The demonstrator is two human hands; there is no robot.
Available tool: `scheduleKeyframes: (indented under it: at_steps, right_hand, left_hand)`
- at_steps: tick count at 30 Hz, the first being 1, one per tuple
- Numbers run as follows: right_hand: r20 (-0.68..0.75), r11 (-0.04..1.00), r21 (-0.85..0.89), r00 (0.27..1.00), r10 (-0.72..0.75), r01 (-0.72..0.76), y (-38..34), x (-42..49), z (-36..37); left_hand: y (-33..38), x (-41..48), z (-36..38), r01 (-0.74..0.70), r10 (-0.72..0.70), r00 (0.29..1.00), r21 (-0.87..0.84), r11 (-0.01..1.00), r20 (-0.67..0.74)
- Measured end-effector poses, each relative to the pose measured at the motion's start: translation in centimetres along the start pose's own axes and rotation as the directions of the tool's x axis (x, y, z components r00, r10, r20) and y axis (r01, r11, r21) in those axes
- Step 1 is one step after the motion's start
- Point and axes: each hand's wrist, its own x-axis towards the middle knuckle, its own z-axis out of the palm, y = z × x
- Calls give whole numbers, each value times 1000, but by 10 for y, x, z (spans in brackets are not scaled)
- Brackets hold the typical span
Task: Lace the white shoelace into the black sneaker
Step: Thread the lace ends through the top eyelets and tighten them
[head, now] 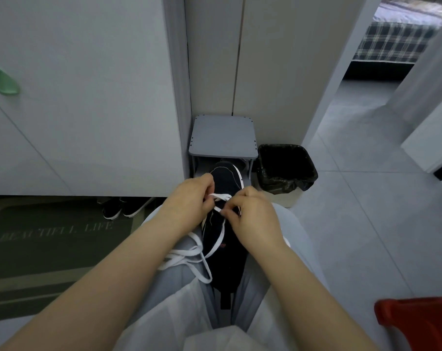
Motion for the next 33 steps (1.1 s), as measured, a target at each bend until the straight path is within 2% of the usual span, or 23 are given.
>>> scheduleKeyframes:
  at_steps: [2,3,4,6,8,9,10,11,12,13,14,17,20,22,23,27,31,33]
  right_hand:
    - [3,953,295,997,76,-73,1,-3,-13]
    - [47,876,466,992,113,-122,-1,-8,-24]
    - [101,757,632,986,130,-164,-3,-13,-34]
    - [146,497,847,981,126,-190,-4,-24,-54]
    - [77,204,973,985,156,-109,0,-33,-70]
    - [31,115,992,982,185,-53,2,-34,-78]
    - [-20,144,989,979,205,-10,5,-33,-82]
    - [-59,287,958,978,201,-1,7,-30,-84]
    - [-80,475,880,981,175,-13,8,-26,-82]
    - [-67,644,764,990,128,-31,8,-22,-76]
    - [-24,763,645,997,77,-43,6,-18,-67]
    - [97,956,289,995,25,-52,1,-6,-29]
    - [94,998,-9,994,55,-55,-2,1,-5]
    - [74,996,-81,996,50,-44,-7,3,1]
    - [74,996,-73,996,50,-44,-7,3,2]
    - [141,973,163,980,140,-162,0,3,-15]
    - [195,919,321,965,174,-230,13,-3,-48]
    - [194,855,449,962,191,-260,19,-6,-59]
  left_hand:
    - [-6,2,-10,18,-17,1000,84,996,-18]
    - [-12,4,-16,50,-47,998,110,993,-29]
    - [-18,7,-23,98,-95,995,105,990,-33]
    - [-29,9,-36,187,-186,982,35,982,-33]
    - [-36,8,-41,218,-218,976,-21,976,-19]
    - [-36,6,-41,225,-225,974,-55,973,6]
    - [-35,4,-40,242,-236,970,-124,962,57]
    - [-34,2,-39,273,-249,959,-221,936,131]
    - [-32,0,-37,314,-255,943,-327,891,212]
    - [-31,-2,-36,355,-254,926,-416,837,278]
    - [-29,-4,-36,386,-251,914,-489,782,320]
    - [-25,-5,-40,426,-242,900,-612,667,363]
    - [-21,-4,-42,467,-272,884,-696,546,380]
    - [-20,-6,-39,485,-288,874,-713,506,390]
    - [-20,-7,-36,486,-301,874,-695,530,381]
    - [-21,-12,-19,449,-362,894,-500,741,265]
    - [-18,-13,-8,403,-335,913,-403,821,232]
    - [-15,-14,-5,349,-307,937,-405,845,166]
